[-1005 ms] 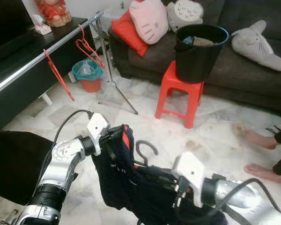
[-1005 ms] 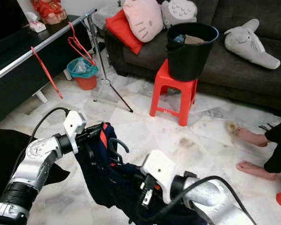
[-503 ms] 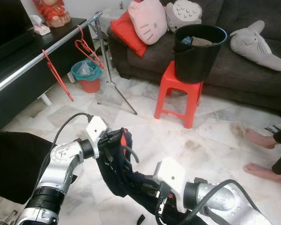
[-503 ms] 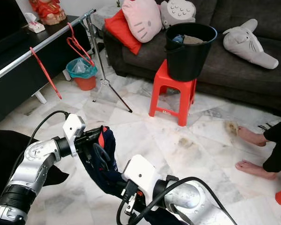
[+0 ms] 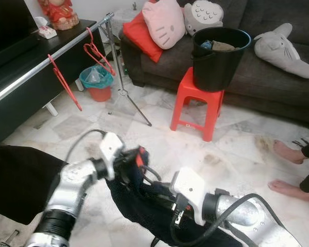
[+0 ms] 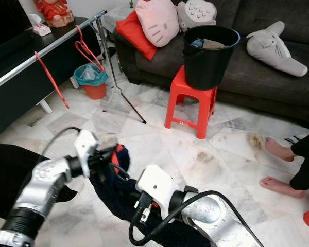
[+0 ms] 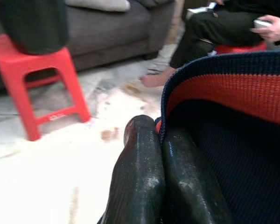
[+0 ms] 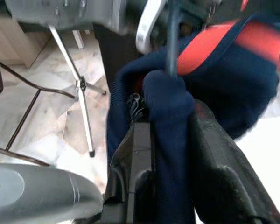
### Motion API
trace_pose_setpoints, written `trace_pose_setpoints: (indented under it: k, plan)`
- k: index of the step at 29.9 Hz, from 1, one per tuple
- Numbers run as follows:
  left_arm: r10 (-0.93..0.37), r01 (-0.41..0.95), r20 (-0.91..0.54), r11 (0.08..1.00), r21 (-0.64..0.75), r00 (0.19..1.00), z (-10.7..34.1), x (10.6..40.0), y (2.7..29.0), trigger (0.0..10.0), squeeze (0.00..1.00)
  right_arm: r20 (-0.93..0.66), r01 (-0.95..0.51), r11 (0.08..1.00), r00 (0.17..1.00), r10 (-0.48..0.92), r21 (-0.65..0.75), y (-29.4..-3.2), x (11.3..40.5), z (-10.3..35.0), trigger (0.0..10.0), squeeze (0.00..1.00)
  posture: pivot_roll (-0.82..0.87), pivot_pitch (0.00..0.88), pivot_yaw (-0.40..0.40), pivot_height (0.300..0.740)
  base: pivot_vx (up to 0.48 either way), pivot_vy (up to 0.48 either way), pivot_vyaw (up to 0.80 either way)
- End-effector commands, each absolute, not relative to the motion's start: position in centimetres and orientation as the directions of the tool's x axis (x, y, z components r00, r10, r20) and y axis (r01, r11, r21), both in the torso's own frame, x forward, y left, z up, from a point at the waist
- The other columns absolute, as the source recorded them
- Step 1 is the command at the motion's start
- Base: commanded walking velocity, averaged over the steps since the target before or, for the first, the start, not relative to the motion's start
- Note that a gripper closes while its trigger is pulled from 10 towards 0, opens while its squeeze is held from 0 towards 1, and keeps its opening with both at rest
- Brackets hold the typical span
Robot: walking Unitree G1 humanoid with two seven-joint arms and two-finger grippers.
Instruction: Hang hanger
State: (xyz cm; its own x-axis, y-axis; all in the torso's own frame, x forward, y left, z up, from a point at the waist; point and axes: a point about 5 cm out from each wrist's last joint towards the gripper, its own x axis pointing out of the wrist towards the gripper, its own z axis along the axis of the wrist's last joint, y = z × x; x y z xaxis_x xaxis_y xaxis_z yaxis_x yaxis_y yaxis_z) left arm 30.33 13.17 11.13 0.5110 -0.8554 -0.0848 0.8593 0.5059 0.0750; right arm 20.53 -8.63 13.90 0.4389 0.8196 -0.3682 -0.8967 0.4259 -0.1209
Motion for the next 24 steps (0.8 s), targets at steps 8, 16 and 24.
trace_pose_setpoints:
  k: [8, 16, 24]
  plan:
    - [-0.861, 0.866, -0.095, 0.493, 0.079, 0.499, 11.3, 30.2, 13.3, 10.0, 0.0, -0.357, -0.806, 0.516, 0.591, 0.723, -0.29, -10.7, 22.9, 15.0, 10.0, 1.0, -0.07, 0.066, 0.071, 0.74, 0.0, 0.0, 0.0]
    - [-0.853, 0.857, -0.089, 0.508, 0.087, 0.515, 11.3, 30.1, 13.3, 10.0, 0.0, -0.346, -0.802, 0.523, 0.596, 0.724, -0.287, -10.9, 22.9, 14.7, 10.0, 0.0, -0.07, 0.054, 0.072, 0.74, 0.0, 0.0, 0.0]
    - [-0.833, 0.835, -0.073, 0.541, 0.099, 0.549, 11.5, 30.4, 13.6, 10.0, 0.0, -0.341, -0.81, 0.523, 0.586, 0.735, -0.266, -10.9, 22.6, 14.4, 10.0, 0.0, -0.07, 0.043, 0.074, 0.74, 0.0, 0.0, 0.0]
